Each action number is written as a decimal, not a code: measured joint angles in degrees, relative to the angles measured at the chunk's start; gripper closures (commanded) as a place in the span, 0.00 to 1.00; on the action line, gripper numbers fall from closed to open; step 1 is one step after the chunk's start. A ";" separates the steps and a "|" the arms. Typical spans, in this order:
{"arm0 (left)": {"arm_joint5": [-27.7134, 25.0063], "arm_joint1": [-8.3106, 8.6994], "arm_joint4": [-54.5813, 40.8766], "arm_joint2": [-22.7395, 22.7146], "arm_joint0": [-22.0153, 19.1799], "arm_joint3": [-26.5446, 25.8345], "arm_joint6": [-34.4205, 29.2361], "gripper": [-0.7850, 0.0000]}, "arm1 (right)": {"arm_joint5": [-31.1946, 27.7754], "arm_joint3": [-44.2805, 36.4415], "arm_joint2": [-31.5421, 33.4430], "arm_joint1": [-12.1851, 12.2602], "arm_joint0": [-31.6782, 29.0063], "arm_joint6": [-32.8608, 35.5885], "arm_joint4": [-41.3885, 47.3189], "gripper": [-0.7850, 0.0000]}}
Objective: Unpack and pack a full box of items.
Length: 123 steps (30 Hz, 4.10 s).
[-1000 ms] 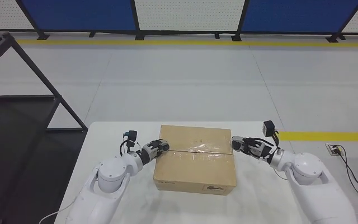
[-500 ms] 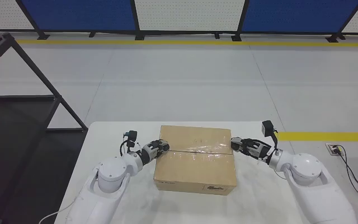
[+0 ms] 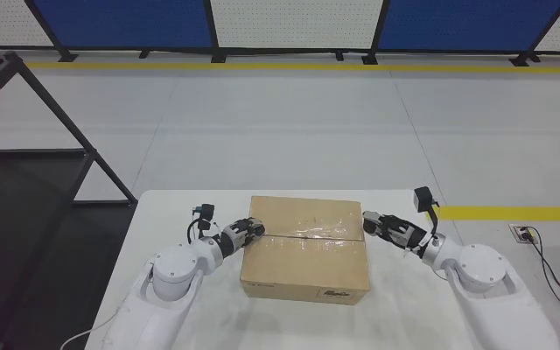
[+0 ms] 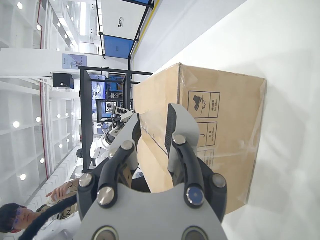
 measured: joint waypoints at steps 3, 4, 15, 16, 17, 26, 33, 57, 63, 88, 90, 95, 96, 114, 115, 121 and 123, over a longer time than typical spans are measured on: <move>-0.01 0.00 -0.02 0.01 -0.02 0.02 0.04 1.00 | 0.16 -0.12 -0.02 0.08 0.11 0.50 -0.94 0.56; -0.01 0.00 -0.03 0.03 -0.04 0.04 0.04 1.00 | 0.33 -0.02 -0.09 0.11 0.27 0.67 -1.44 0.52; -0.01 -0.09 0.03 0.51 -0.47 0.42 0.24 1.00 | 0.25 0.36 0.83 0.02 0.11 -1.08 1.06 0.00; 0.00 -0.11 0.04 0.57 -0.51 0.46 0.30 1.00 | 0.24 0.37 0.86 0.01 0.10 -1.09 1.21 0.00; 0.00 -0.12 0.03 0.60 -0.53 0.48 0.33 1.00 | 0.24 0.37 0.85 0.01 0.10 -1.08 0.76 0.00; -0.03 -0.19 -0.11 0.78 -0.54 0.66 0.73 1.00 | 0.26 0.36 0.82 0.02 0.12 -1.04 0.27 0.00; 0.17 -0.23 0.21 1.12 -0.69 0.72 0.80 1.00 | -6.60 -4.38 2.06 0.47 -2.53 -7.54 -7.32 0.00; -0.06 -0.14 0.50 1.01 -0.21 0.15 0.35 1.00 | -20.74 12.30 -4.68 0.45 11.25 11.56 -16.64 0.56; 0.09 -0.04 0.54 0.61 0.19 -0.39 0.39 1.00 | -20.65 14.20 -6.98 -0.13 13.15 10.42 -18.01 0.67; -0.19 0.02 0.43 0.45 0.50 -0.41 0.50 1.00 | -19.67 8.82 -5.88 0.76 11.00 8.72 -18.89 1.00; -0.22 0.00 0.39 0.49 0.51 -0.41 0.51 1.00 | -19.10 7.86 -5.73 0.92 10.60 8.13 -20.28 1.00; -0.30 0.02 0.46 0.53 0.52 -0.41 0.35 1.00 | -17.27 5.32 -5.45 1.26 9.17 5.69 -23.74 1.00; -0.30 0.02 0.49 0.54 0.52 -0.42 0.35 1.00 | -17.20 4.98 -5.38 1.31 8.93 5.63 -23.77 1.00; -0.36 -0.01 0.34 0.63 0.65 -0.52 0.45 1.00 | -15.21 -3.25 -3.05 2.03 5.42 6.26 -18.96 1.00; -0.42 0.00 0.32 0.59 0.69 -0.55 0.41 1.00 | -14.71 -4.41 -3.02 2.05 5.13 6.05 -18.94 1.00; -0.72 0.09 0.22 0.23 0.95 -0.83 0.16 1.00 | -12.84 -10.02 -2.72 2.20 3.69 5.81 -18.44 1.00; -0.79 0.13 0.17 0.09 1.07 -0.94 0.05 1.00 | -12.29 -11.49 -2.66 2.26 3.25 5.86 -18.43 1.00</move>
